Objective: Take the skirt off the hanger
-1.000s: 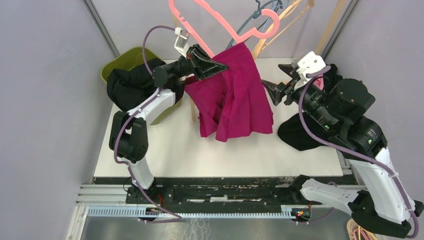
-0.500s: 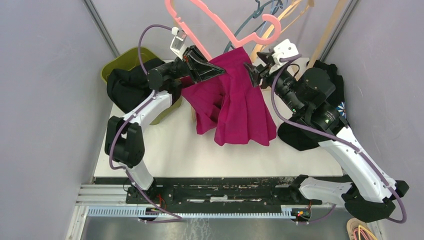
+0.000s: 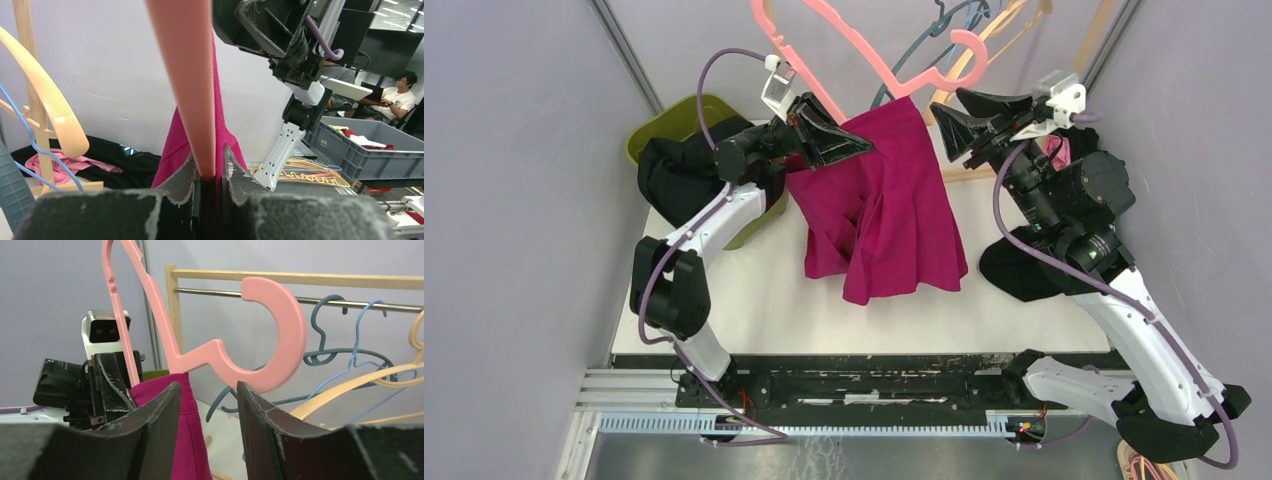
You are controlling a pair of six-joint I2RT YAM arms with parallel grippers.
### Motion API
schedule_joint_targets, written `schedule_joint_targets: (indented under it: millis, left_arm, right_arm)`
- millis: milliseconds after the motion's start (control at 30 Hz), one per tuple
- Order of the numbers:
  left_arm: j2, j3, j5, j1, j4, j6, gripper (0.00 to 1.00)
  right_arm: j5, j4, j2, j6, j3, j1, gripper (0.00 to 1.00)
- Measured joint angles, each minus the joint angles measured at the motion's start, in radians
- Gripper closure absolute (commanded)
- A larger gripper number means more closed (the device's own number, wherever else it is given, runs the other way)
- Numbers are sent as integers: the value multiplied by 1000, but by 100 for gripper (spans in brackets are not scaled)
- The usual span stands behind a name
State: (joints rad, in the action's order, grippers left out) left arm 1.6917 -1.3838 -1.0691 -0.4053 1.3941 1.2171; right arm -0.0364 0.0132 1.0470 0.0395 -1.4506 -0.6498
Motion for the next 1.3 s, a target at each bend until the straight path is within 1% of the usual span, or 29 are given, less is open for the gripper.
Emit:
schedule_joint_targets:
  millis: [233,467,700,967,1100,1300]
  left_arm:
    - [-16,0,-8,0,2,7,97]
    - [-34,0,-8,0,26,31,97]
    - [-34,0,-9,0,30,47,97]
    - [-34,0,-10,0,31,47,97]
    - [-34,0,0,2,34,47,97]
    - [-35,0,5,2,37,47,97]
  right_arm:
    - [49,105,-42,149,142,58,49]
    - [119,192,-40,265,212,75,49]
    - [187,254,-7,307,201,95,50]
    - [288,311,81,350,118,103,51]
    - [335,322,111,367,84,105,52]
    - [383,331,117,394,76,109,53]
